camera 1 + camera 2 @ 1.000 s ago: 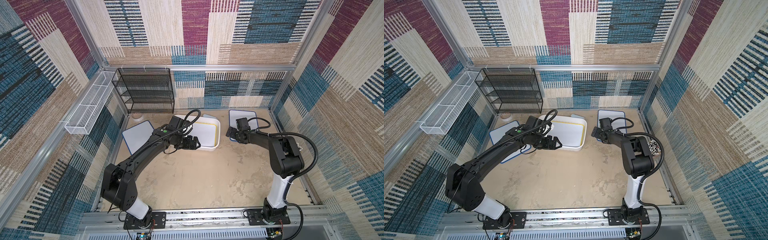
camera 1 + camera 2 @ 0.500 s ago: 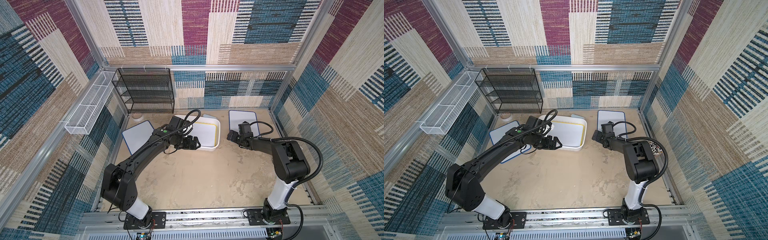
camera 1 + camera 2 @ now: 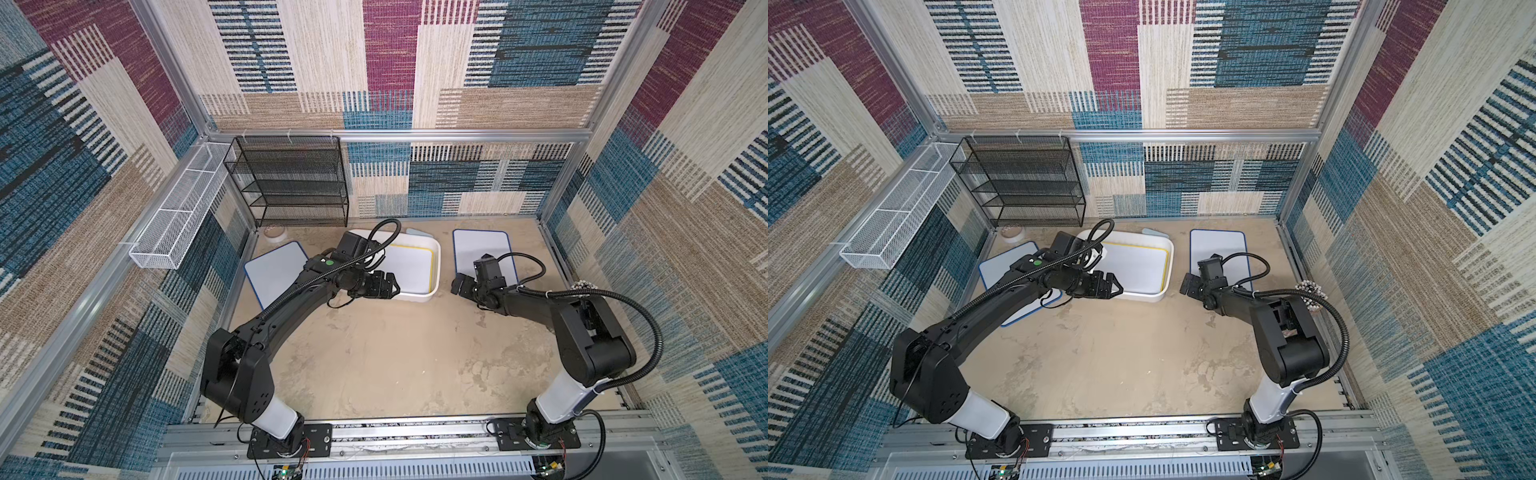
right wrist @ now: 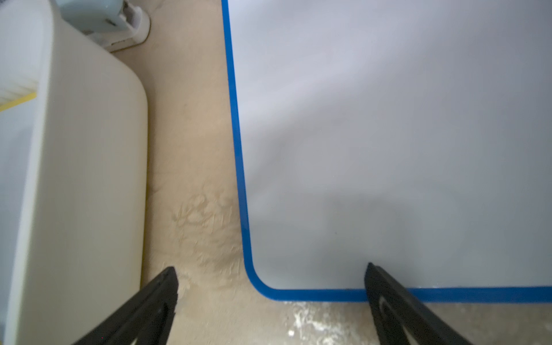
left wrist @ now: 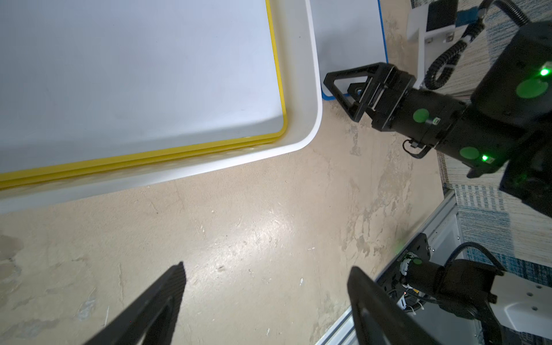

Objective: Put the whiteboard into the storage box
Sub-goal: Move the whiteboard to the center of the board.

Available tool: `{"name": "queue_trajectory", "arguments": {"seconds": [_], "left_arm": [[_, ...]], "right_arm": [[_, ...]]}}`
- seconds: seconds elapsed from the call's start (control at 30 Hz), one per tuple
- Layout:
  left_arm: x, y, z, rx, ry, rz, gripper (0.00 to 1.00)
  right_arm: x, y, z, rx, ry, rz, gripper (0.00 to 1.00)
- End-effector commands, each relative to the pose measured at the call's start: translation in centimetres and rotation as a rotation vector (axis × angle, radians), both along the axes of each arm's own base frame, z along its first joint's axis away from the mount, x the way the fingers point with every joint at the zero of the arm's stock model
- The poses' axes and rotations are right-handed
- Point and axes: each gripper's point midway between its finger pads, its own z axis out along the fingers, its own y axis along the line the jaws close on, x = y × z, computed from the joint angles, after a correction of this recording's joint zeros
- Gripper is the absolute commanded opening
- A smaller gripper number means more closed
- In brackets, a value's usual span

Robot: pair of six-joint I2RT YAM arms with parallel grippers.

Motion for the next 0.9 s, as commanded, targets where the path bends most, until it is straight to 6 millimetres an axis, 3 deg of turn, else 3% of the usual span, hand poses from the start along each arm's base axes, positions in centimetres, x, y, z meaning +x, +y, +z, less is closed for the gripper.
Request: {"name": "queue_trajectory", "arguments": {"seconds": [0.0, 0.33, 0.67, 0.77, 0.87], "left_arm": [[0.3, 0.1, 0.4, 0.012, -0.036, -0.015, 0.88], [0.6, 0.7, 0.4, 0.043, -0.047, -0.006, 0.88], [0.9, 1.4, 0.1, 0.083, -0.053, 0.01, 0.88], [0.9, 1.5, 0.2, 0.082, -0.058, 0.013, 0.88], [1.2, 1.9, 0.4, 0.082, -0.06, 0.025, 0.88]], "right_arm": [[-6.8, 0.4, -3.5, 0.0, 0.263, -0.01, 1.0], [-15.1, 3.2, -3.4, 0.049, 0.325, 0.06, 1.0], [-22.4, 7.8, -3.3, 0.029, 0.427, 0.203, 1.0], [-22.0, 8.6, -1.1, 0.053, 0.367, 0.206, 1.0], [-19.6, 9.3, 2.4, 0.085, 0.242, 0.187, 1.0]]}}
